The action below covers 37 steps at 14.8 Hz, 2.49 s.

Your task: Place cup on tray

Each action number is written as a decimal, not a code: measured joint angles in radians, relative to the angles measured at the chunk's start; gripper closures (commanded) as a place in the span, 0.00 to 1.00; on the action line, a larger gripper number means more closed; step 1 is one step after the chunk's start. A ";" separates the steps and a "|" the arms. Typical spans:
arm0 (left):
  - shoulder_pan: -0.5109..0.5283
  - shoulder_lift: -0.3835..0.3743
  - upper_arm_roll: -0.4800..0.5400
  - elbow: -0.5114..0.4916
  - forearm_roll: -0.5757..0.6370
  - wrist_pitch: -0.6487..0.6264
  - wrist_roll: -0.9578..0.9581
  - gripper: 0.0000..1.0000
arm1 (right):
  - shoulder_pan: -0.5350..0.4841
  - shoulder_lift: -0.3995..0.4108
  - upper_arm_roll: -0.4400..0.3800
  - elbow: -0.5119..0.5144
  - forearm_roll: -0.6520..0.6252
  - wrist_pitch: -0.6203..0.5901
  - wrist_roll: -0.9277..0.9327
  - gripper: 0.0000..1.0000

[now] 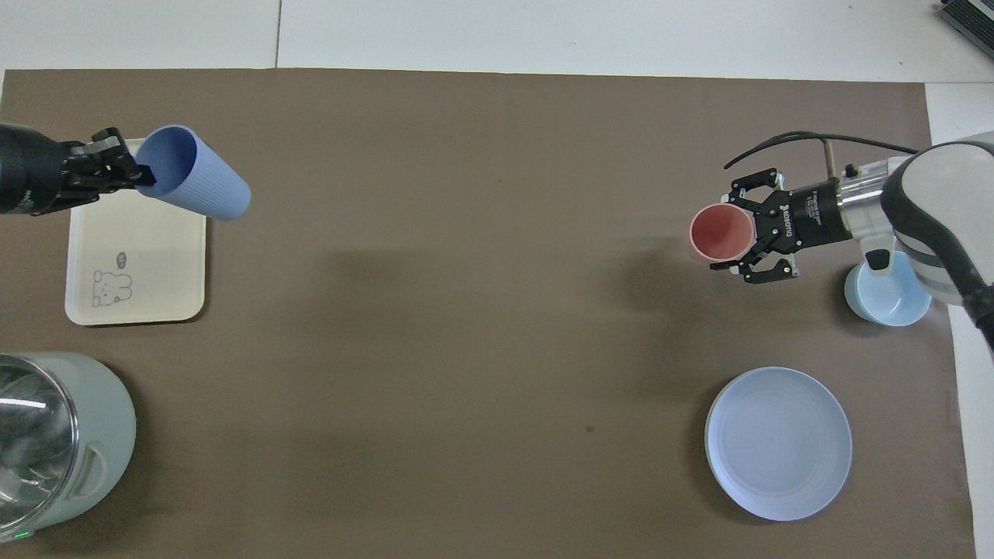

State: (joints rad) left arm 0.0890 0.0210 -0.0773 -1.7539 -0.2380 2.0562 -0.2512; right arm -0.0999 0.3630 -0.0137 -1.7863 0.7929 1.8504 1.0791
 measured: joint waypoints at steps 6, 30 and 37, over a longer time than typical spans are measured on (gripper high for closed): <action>0.238 0.190 0.000 -0.020 0.000 0.262 0.334 1.00 | -0.050 0.078 0.000 -0.012 0.015 0.025 -0.095 1.00; 0.118 0.066 -0.037 0.086 0.241 -0.108 0.347 0.00 | -0.127 -0.015 -0.021 -0.015 -0.282 0.040 -0.490 0.00; -0.015 -0.056 -0.043 0.061 0.252 -0.414 0.432 0.00 | -0.077 -0.181 -0.009 -0.013 -0.532 -0.006 -0.756 0.00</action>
State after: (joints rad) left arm 0.0736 -0.0345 -0.1206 -1.6932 0.0141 1.6426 0.1805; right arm -0.1771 0.1817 -0.0230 -1.7996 0.2608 1.8442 0.3229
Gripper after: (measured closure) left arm 0.000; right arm 0.000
